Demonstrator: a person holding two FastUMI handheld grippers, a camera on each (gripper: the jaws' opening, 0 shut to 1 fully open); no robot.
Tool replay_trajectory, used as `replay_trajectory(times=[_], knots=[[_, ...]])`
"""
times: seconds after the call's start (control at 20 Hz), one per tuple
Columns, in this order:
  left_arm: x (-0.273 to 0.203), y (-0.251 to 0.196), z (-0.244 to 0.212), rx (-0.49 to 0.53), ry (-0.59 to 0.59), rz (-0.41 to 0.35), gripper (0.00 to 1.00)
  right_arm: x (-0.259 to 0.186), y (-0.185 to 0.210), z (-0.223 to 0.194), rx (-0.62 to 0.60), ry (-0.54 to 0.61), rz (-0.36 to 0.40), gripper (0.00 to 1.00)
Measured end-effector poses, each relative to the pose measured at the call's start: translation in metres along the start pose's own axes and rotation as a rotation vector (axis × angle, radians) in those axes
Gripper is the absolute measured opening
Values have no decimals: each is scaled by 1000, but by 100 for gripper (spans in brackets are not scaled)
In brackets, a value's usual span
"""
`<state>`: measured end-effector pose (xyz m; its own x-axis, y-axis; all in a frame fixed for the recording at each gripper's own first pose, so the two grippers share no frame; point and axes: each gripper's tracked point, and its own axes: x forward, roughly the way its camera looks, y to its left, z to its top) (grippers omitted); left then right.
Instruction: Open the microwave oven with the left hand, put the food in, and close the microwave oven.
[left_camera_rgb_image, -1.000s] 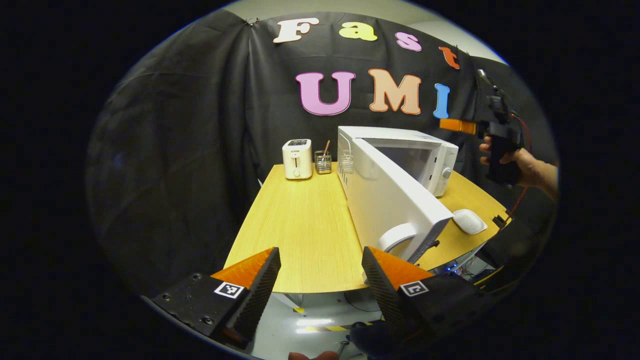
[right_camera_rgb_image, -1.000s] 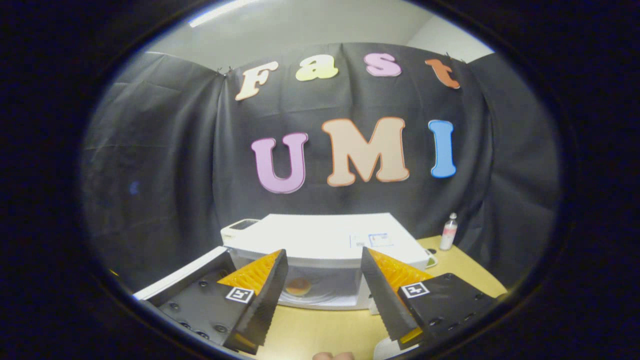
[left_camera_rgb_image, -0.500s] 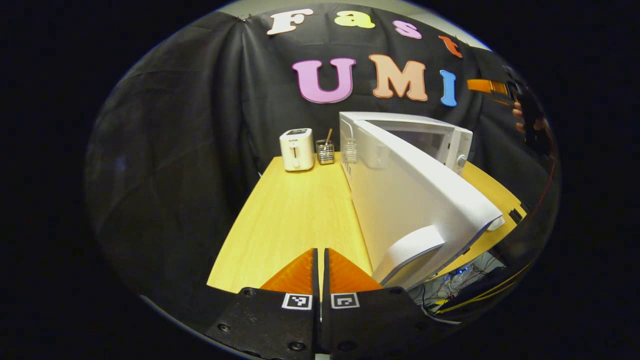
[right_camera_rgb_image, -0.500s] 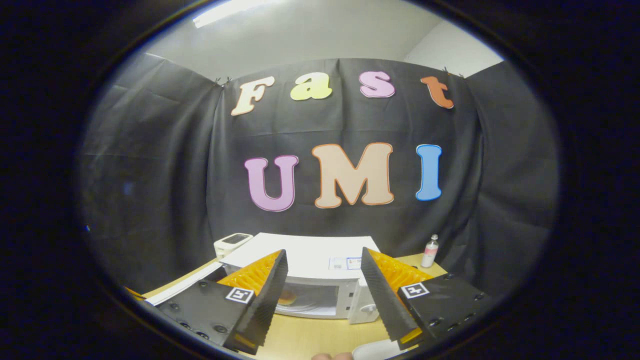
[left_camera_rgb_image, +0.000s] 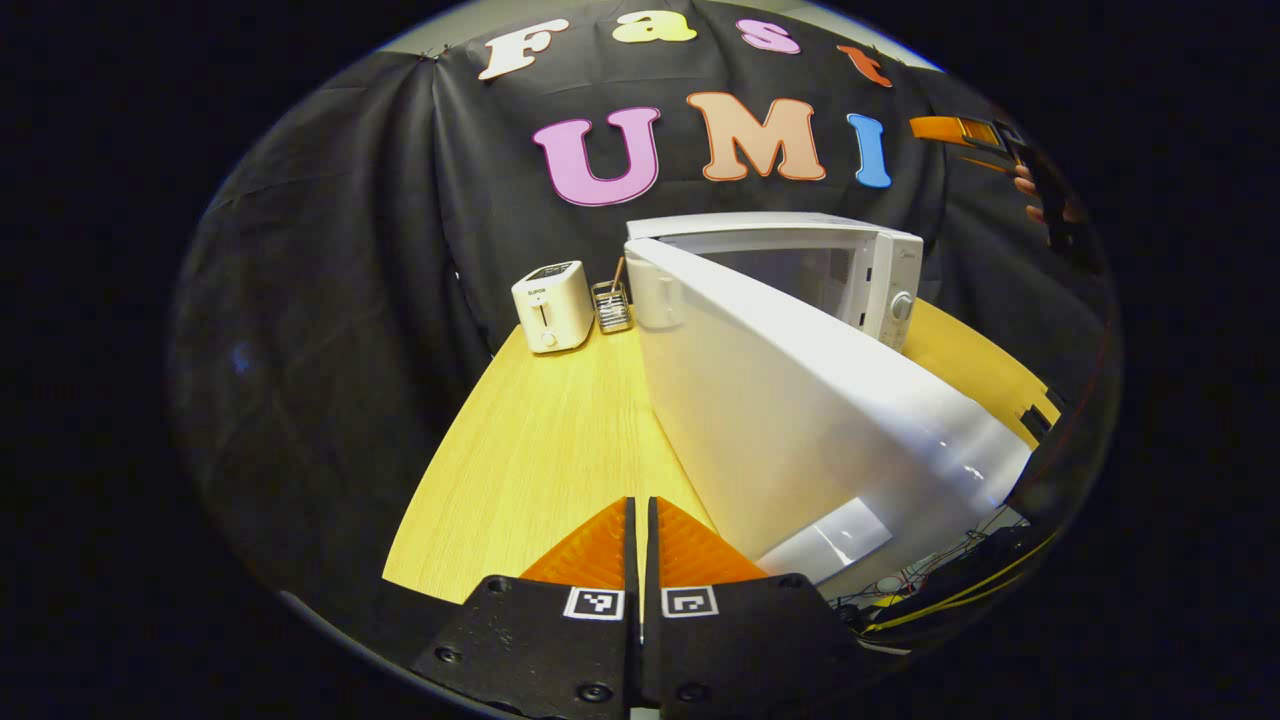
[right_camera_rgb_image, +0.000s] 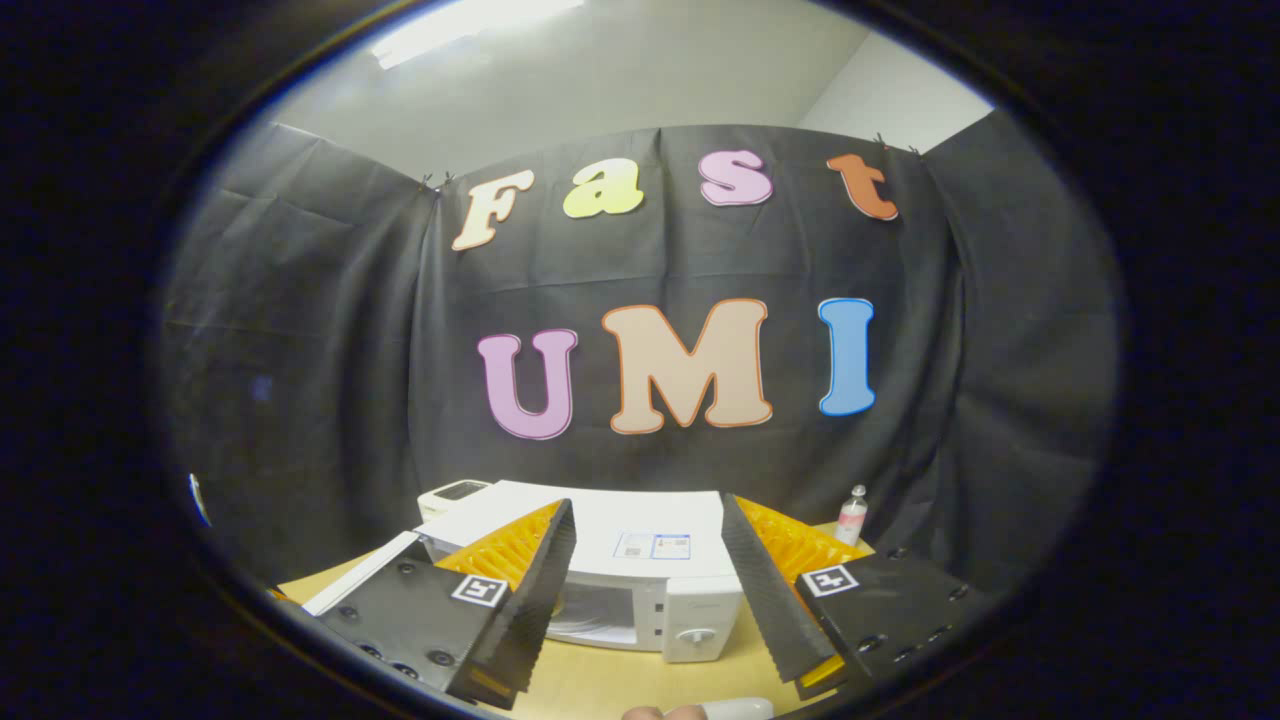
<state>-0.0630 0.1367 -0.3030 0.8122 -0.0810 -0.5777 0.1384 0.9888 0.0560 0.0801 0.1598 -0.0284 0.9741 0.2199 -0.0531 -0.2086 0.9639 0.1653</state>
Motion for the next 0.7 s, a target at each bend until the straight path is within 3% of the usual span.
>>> replay_trajectory(times=[0.3, 0.35, 0.7], knots=[[19, -66, 28, 48, -3, -3, 0, -4, -63, 6, -23, -2, 25, 80], [21, -77, 33, 46, -6, -12, 0, -5, -73, 6, -26, -1, 28, 91], [49, -149, 65, 45, -42, -16, 0, 11, -135, 13, -25, -22, 70, 90]])
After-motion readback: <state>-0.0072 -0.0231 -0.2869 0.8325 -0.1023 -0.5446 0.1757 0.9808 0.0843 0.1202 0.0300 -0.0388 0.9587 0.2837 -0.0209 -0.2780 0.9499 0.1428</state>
